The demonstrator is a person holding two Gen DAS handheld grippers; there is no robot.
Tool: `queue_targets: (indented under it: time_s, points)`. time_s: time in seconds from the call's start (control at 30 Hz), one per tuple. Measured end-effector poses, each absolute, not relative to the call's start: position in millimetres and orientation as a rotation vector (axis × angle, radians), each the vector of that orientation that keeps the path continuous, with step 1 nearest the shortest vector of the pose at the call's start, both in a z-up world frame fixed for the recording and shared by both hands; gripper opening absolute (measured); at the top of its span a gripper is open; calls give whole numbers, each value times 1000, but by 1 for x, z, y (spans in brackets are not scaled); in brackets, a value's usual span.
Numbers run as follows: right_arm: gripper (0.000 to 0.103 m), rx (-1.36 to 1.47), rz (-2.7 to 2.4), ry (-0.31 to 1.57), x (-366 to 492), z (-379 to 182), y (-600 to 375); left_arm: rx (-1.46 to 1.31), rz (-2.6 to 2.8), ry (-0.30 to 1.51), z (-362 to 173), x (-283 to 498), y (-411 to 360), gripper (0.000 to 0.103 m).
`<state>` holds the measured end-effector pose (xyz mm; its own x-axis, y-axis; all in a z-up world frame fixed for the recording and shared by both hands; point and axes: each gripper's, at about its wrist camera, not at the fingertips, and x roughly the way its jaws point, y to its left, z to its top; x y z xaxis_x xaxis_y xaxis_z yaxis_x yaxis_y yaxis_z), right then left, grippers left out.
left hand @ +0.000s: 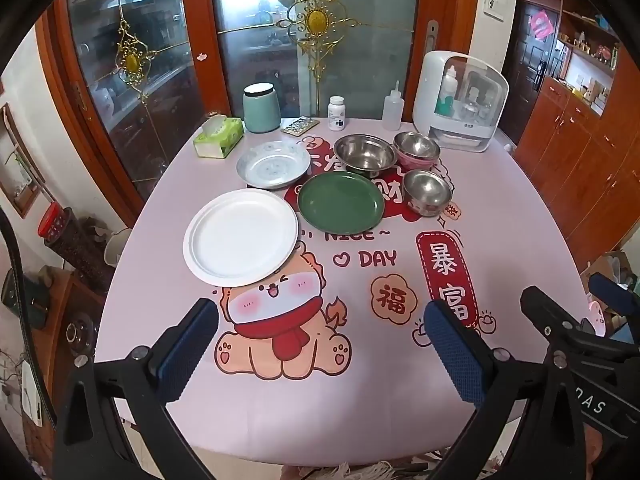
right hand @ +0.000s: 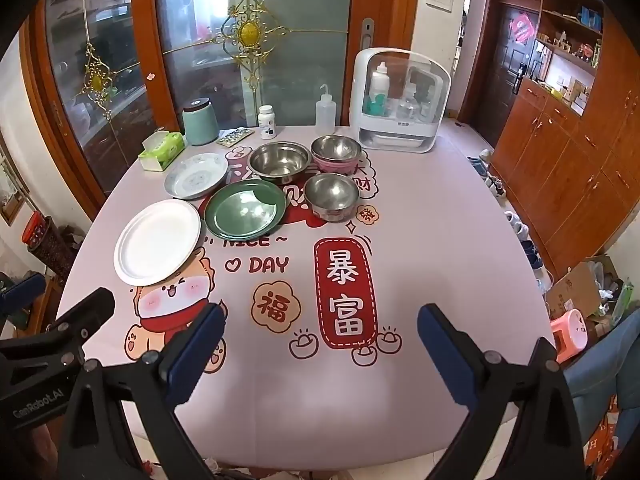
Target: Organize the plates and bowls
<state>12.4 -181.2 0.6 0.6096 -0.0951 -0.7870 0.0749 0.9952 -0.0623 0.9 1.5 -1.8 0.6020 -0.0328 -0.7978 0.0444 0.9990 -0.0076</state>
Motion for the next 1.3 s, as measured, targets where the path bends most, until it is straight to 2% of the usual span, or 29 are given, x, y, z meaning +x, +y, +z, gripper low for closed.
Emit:
queue_targets:
  time_s: [1.3]
  points:
    - [98,-26,-100,912,27,-5,-175,28,-34,874,5,11,10,102]
